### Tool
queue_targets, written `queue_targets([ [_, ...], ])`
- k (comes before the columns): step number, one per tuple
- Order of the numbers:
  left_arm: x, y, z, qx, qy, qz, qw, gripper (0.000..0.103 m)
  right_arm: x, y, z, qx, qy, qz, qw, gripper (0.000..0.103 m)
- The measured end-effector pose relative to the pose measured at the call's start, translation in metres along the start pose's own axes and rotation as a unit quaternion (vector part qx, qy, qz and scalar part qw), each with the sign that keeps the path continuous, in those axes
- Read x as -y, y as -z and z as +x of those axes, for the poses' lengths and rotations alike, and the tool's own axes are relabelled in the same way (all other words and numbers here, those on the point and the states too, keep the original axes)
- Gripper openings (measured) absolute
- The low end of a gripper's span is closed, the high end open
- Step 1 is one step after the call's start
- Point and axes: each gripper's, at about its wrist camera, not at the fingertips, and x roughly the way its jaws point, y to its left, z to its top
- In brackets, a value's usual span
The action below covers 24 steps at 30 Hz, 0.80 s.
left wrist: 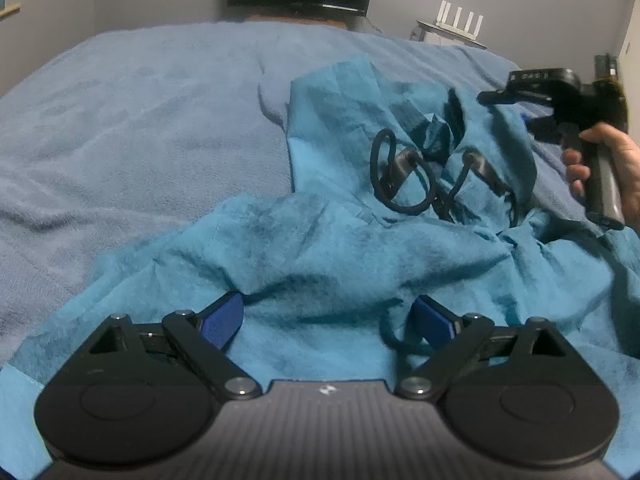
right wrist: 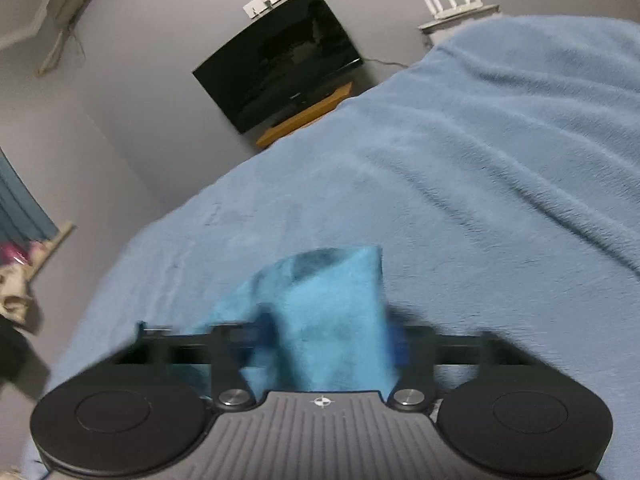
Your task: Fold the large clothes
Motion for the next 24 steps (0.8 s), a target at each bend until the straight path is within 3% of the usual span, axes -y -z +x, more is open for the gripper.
queue_targets([
  [1,-0.003,0.000,0.003,-0.004,0.003,-0.007,1.0000,0.093,-0.001,-0.001,-0.003,0.003,-0.007,-0.004,1.000,0.011],
  [2,-0.006,0.001,0.006,-0.008,0.004,-0.013,0.9999,0.093,-0.006,-0.001,-0.010,0.011,-0.014,-0.016,1.000,0.005],
  [7,-0.009,0.005,0.012,-0.009,0.000,-0.021,0.9997,0.093,-0.025,0.011,-0.070,0.060,-0.088,-0.062,0.992,0.004],
  [13,-0.011,0.013,0.007,0.011,-0.007,-0.030,0.9995,0.093,-0.050,0.051,-0.181,0.104,-0.144,-0.150,0.973,0.003],
  [19,-0.027,0.022,-0.033,0.056,-0.039,-0.084,0.9941,0.093,-0.032,0.109,-0.290,0.115,-0.143,-0.177,0.967,0.003],
  [24,-0.044,0.031,-0.088,0.125,-0.062,-0.128,0.9819,0.093,-0.010,0.164,-0.363,0.092,-0.123,-0.181,0.971,0.002],
])
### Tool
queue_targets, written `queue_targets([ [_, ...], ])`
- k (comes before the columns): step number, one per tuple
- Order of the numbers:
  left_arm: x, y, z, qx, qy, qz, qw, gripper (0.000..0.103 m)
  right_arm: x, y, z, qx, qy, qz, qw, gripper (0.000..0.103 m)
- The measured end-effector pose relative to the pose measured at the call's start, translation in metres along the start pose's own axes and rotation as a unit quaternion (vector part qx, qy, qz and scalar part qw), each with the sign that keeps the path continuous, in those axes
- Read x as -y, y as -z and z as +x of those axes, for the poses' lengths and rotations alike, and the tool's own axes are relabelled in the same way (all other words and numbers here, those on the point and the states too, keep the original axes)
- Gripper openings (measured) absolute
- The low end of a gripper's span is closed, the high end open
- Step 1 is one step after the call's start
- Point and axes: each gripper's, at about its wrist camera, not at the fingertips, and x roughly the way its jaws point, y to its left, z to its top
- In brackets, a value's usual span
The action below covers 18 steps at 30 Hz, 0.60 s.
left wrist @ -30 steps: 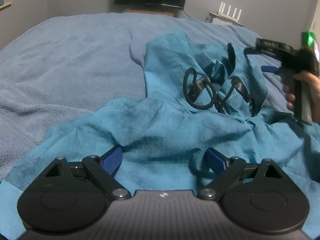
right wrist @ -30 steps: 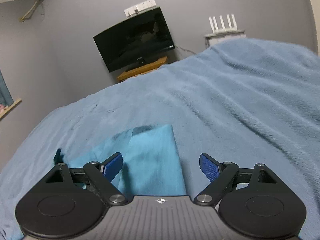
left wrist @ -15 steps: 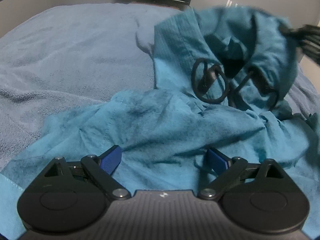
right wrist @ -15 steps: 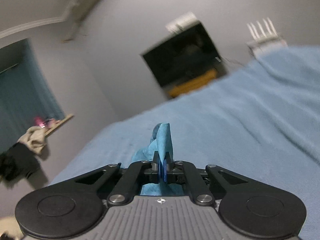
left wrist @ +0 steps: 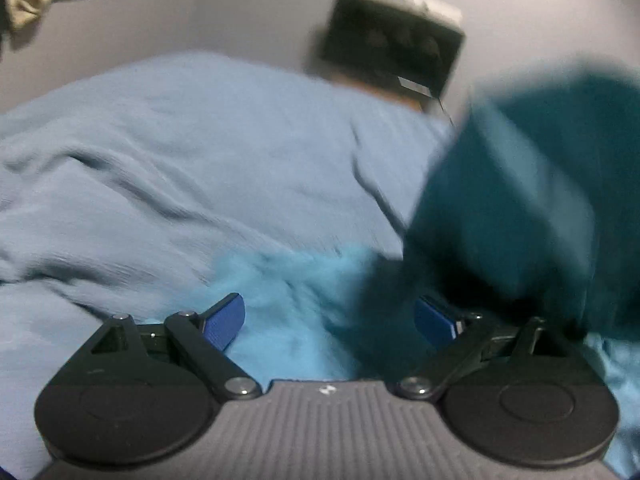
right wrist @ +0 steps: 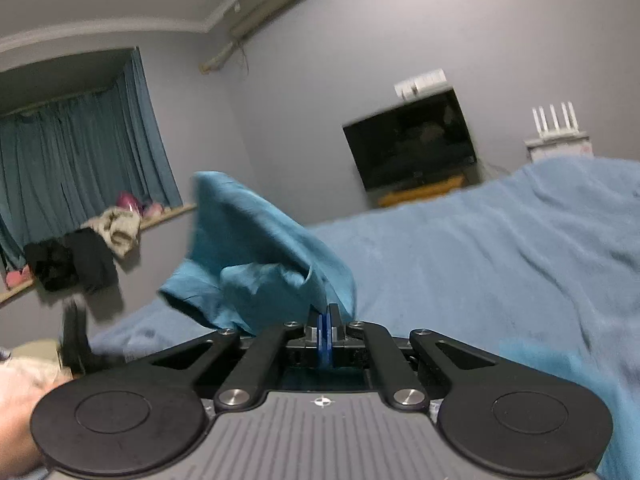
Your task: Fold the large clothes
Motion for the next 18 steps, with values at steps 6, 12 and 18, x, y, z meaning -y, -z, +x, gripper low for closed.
queue_targets([
  [6,-0.013,-0.003,-0.047,0.067,-0.023,0.005,0.9975,0.093,0.009,0.048,-0.055,-0.075,0.081,0.032,0.993,0.004],
  [12,0.008,0.002,-0.059,0.053,0.053,0.035,0.9966,0.093,-0.002,0.038,-0.079,-0.039,0.101,0.048,0.993,0.026],
  [18,0.061,-0.007,-0.051,0.059,0.107,0.099,0.9876,0.093,-0.058,0.007,-0.021,-0.052,0.081,-0.033,0.995,0.044],
])
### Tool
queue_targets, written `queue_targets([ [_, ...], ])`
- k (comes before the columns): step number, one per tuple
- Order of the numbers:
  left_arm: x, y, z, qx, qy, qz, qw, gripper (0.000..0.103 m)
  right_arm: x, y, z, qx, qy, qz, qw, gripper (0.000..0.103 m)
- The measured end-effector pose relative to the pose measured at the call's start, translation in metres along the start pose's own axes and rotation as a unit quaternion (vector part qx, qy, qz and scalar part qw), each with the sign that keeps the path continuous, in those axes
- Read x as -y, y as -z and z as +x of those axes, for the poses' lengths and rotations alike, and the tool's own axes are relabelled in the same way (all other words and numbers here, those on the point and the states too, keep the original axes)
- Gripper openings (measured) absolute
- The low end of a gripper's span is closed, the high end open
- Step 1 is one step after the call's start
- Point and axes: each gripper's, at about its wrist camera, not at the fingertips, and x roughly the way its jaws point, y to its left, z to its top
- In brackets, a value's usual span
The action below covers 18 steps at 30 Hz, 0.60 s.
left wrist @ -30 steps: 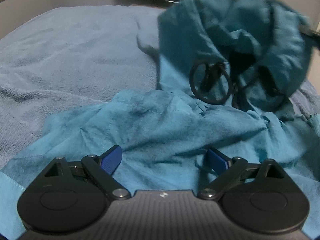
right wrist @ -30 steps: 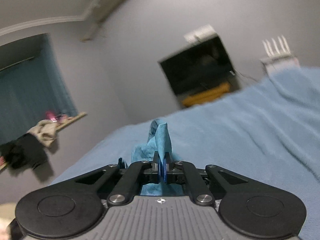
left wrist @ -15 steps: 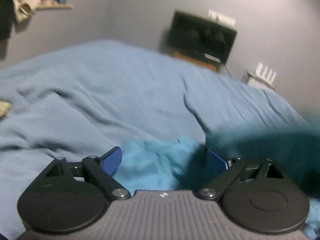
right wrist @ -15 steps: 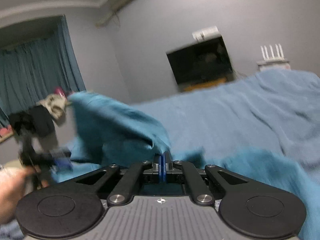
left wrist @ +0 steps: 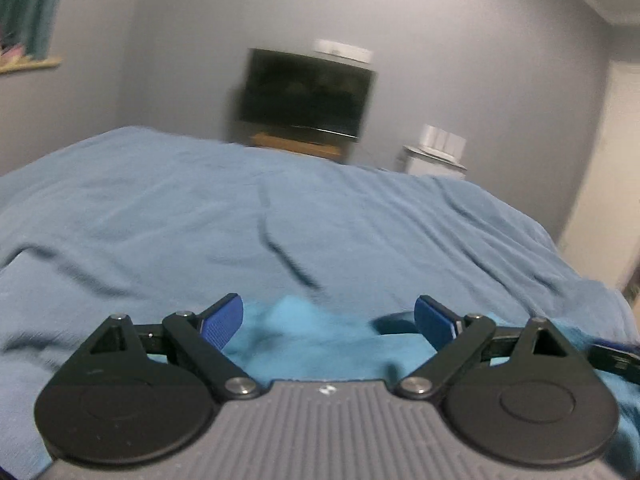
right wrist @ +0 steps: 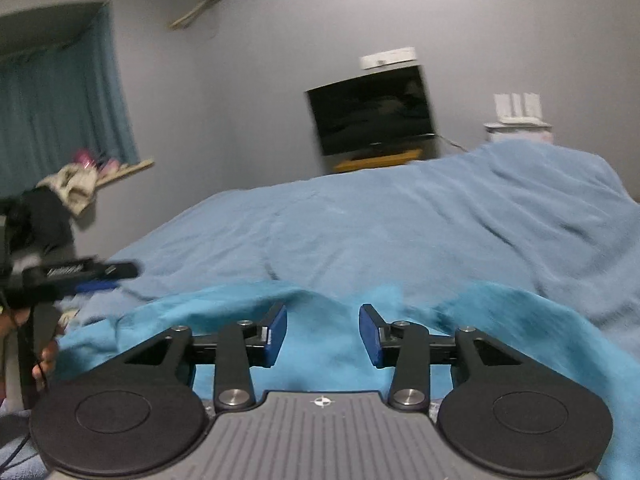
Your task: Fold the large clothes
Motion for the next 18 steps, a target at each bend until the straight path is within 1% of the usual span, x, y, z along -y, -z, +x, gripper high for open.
queue_targets([
  [3,0.018,0.008,0.020,-0.036,0.024,0.035,0.9984,0.093,-0.027,-0.002,0.023,-0.018,-0.005,-0.032,0.999,0.044],
  [6,0.027,0.029,0.034,-0.084,0.039,0.076,0.9928,0.093,-0.042,0.003,0.048,-0.055,-0.007,-0.048,0.997,0.044],
  [7,0.027,0.037,0.039,-0.103,0.039,0.089,0.9899,0.093,-0.046,0.007,0.057,-0.067,-0.005,-0.053,0.996,0.044],
  [9,0.021,0.053,0.051,-0.152,0.044,0.087,0.9836,0.093,-0.045,0.021,0.062,-0.094,0.001,-0.067,0.993,0.044],
  [11,0.016,0.065,0.063,-0.198,0.045,0.081,0.9758,0.093,-0.039,0.033,0.070,-0.121,0.004,-0.059,0.991,0.044],
  [12,0.017,0.069,0.068,-0.218,0.041,0.089,0.9711,0.093,-0.036,0.037,0.073,-0.133,0.008,-0.049,0.990,0.044],
  [13,0.020,0.073,0.072,-0.230,0.039,0.100,0.9674,0.093,-0.033,0.039,0.078,-0.147,0.016,-0.043,0.988,0.044],
  [15,0.029,0.079,0.074,-0.236,0.031,0.124,0.9633,0.094,-0.031,0.045,0.086,-0.172,0.027,-0.043,0.984,0.044],
  [16,0.030,0.082,0.073,-0.233,0.027,0.132,0.9630,0.094,-0.032,0.048,0.087,-0.176,0.030,-0.049,0.983,0.044],
  [17,0.031,0.084,0.072,-0.225,0.023,0.135,0.9646,0.094,-0.033,0.050,0.086,-0.173,0.034,-0.053,0.983,0.043],
  [18,0.031,0.085,0.068,-0.216,0.023,0.135,0.9669,0.094,-0.036,0.049,0.080,-0.161,0.039,-0.055,0.985,0.043],
])
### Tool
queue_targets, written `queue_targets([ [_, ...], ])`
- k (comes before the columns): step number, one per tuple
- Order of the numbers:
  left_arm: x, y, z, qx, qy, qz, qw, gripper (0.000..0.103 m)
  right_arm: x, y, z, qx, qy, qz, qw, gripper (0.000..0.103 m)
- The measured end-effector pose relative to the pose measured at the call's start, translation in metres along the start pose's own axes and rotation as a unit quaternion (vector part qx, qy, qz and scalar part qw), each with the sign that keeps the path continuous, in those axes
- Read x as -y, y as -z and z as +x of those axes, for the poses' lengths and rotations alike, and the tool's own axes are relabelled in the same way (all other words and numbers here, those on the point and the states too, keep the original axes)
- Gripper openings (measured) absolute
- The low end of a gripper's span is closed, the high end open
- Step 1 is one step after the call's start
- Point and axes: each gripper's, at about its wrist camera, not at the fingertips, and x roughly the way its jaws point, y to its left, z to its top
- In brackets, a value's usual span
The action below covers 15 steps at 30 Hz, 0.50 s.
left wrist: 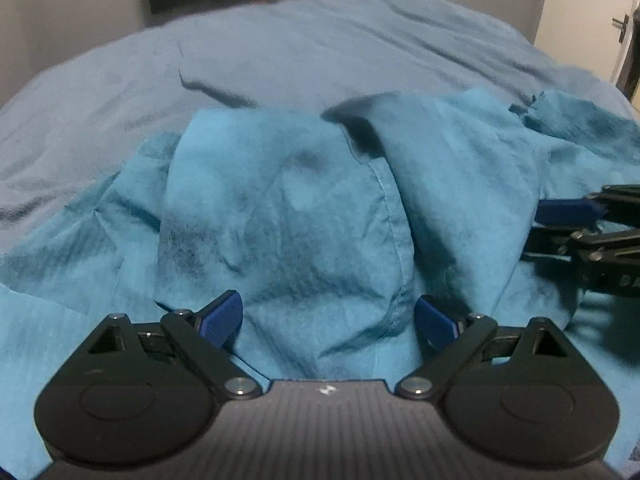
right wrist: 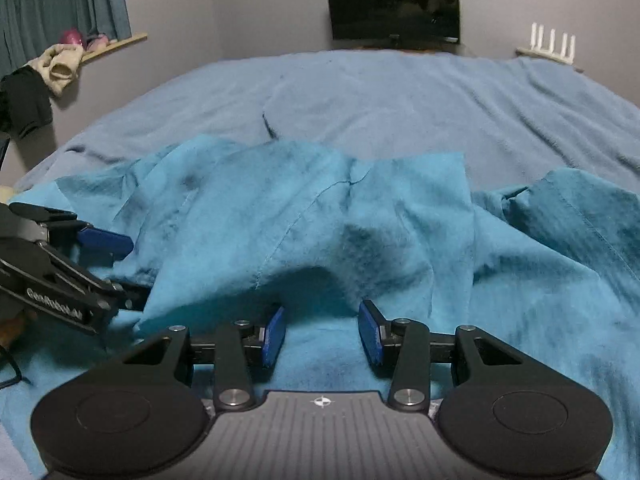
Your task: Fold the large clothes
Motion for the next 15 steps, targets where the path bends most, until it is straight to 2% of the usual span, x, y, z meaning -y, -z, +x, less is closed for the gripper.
queue_targets([
  [3,-0.003,0.005,-0.006,0.013,0.003,-0.014,0.9998,0.094,-0.002,0.000,-0.016,0.060,-0.016,0.007,0.998,0.048],
  [4,-0.009,0.001,-0.001,0.012,0.004,-0.020,0.9997,0.094,0.001,0.001,-0.020,0.064,-0.021,0.020,0.998,0.049],
  [7,-0.005,0.003,0.002,0.014,-0.003,-0.013,0.9998,0.094,0.008,0.009,-0.012,0.022,-0.008,0.042,0.999,0.049],
  [11,-0.004,0.006,-0.017,0.043,-0.027,-0.023,0.9985,0.094,0.004,0.014,-0.018,0.035,-0.002,0.033,0.999,0.051],
  [13,-0.005,0.010,-0.036,0.069,-0.035,-0.040,0.9962,0.094,0.007,0.013,-0.028,0.043,-0.009,0.056,0.997,0.061],
  [15,-0.008,0.016,-0.053,0.087,-0.026,-0.064,0.9938,0.094,0.011,0.019,-0.041,0.053,-0.011,0.078,0.995,0.068],
])
